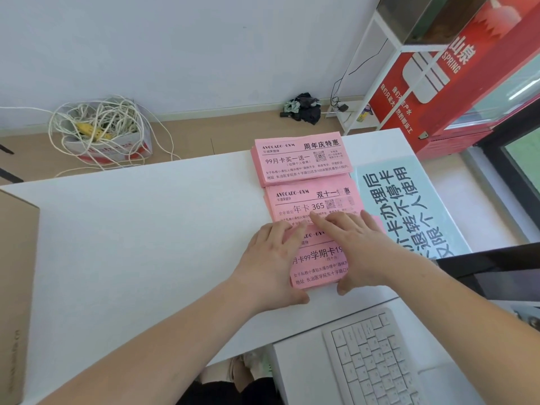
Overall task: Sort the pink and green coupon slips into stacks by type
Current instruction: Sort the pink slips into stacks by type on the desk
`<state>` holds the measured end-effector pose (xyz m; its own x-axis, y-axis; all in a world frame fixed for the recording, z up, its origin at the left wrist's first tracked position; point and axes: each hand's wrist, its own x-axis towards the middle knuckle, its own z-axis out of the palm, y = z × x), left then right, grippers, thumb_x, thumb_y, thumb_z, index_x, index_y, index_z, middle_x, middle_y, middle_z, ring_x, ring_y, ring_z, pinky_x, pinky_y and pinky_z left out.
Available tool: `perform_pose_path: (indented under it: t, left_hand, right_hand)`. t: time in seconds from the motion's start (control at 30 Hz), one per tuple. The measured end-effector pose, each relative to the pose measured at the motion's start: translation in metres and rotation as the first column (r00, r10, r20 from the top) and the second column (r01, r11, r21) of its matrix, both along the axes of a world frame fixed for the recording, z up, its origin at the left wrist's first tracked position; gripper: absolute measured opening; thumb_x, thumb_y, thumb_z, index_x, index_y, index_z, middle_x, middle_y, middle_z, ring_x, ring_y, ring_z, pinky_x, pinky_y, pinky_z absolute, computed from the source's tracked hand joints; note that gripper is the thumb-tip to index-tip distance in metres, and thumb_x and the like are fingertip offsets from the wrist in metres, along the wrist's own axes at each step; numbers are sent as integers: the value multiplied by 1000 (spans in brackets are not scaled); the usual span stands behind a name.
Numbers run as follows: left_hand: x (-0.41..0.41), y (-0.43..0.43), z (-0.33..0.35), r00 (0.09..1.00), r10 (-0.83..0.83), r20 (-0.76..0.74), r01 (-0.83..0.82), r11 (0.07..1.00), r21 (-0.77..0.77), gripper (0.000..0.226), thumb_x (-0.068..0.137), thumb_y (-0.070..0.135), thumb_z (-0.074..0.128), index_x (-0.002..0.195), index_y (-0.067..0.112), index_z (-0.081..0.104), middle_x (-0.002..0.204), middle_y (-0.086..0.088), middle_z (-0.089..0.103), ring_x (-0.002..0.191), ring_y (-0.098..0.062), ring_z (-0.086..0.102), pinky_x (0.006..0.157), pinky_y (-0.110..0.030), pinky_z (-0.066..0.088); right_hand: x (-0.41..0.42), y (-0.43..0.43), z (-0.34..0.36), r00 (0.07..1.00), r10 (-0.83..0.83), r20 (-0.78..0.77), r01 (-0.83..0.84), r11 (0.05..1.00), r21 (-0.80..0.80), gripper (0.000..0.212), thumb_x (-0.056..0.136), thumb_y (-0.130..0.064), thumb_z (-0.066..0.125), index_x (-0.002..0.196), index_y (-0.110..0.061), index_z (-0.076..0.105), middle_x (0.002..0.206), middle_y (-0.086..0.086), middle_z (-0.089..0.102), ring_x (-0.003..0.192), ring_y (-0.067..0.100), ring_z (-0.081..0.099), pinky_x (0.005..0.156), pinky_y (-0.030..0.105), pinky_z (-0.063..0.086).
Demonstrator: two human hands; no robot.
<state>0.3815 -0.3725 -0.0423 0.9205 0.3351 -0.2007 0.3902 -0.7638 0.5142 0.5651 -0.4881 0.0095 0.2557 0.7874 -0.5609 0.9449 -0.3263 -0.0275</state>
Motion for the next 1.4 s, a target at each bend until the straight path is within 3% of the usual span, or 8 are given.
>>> perform_pose_path:
  t: [0.17, 0.37, 0.6, 0.77, 0.93, 1.2, 1.27, 1.4]
  left_hand:
    - [2, -1, 2, 998, -65, -20, 65, 998, 18, 137, 64, 68, 80, 161, 26, -7, 166, 5, -7, 154, -20, -9, 128, -42, 6]
    - [2, 0, 3, 998, -62, 19, 62, 998, 31, 127, 68, 61, 79, 161, 26, 0, 161, 2, 14, 149, -21, 11, 127, -38, 12]
    - [2, -1, -2, 999, -36, 36, 36, 999, 2, 122, 70, 58, 76, 161, 28, 1, 162, -1, 12, 151, -23, 10, 127, -39, 13]
    - [3, 0, -7, 998, -21, 51, 21, 1000, -2, 122, 68, 58, 80, 161, 25, 7, 162, 2, 16, 152, -21, 11, 127, -35, 11]
    - [-15, -4, -2, 992, 123, 28, -115, 973, -198, 132, 70, 73, 73, 161, 30, -13, 168, 7, -20, 155, -11, -15, 126, -32, -3]
    - [-54, -29, 1, 951, 309, -23, -294, 877, -381, 84, 98, 38, 58, 163, 25, 6, 164, 16, 15, 151, -4, 11, 108, 0, -1]
    - [-50, -36, 11, 942, 332, -46, -310, 812, -494, 89, 98, 26, 58, 161, 37, -4, 144, 30, 25, 139, 5, 26, 90, 13, 7]
    - [-45, -44, 14, 951, 306, -48, -279, 781, -559, 96, 88, 14, 55, 152, 60, 0, 127, 41, 45, 110, 19, 48, 80, 3, 34]
  right_hand:
    - [-7, 2, -4, 997, 77, 8, -77, 997, 19, 154, 57, -61, 89, 157, -34, -24, 164, -11, 8, 155, 17, 4, 126, 53, -4]
    - [-5, 3, -2, 999, 52, 2, -51, 999, -13, 154, 59, -63, 88, 157, -30, -26, 167, -11, 4, 156, 17, 1, 127, 52, -5]
    - [-2, 9, -2, 999, 38, -9, -38, 999, 11, 131, 61, -58, 87, 160, -28, 6, 160, -11, 20, 151, 16, 17, 128, 49, 3]
    - [-6, 9, -3, 999, 48, 17, -48, 998, -28, 135, 62, -60, 86, 161, -27, 1, 163, -11, 14, 154, 16, 11, 127, 52, 1]
    - [-12, 8, 3, 999, 25, 47, -23, 998, -51, 153, 56, -70, 86, 158, -33, -23, 169, -8, -15, 156, 19, -17, 126, 54, -7]
    - [-27, 2, 7, 922, -386, 36, 387, 922, -9, 164, 40, -73, 90, 143, -55, -37, 159, -5, -43, 149, 32, -34, 120, 68, -3]
    - [-26, 0, 9, 931, -364, 24, 364, 931, 6, 160, 44, -71, 90, 147, -56, -32, 162, -10, -37, 151, 28, -32, 121, 68, -2]
    - [-39, 2, 9, 977, -211, 7, 210, 976, 58, 139, 59, -66, 86, 155, -54, -15, 169, -15, -17, 156, 19, -17, 126, 55, 8]
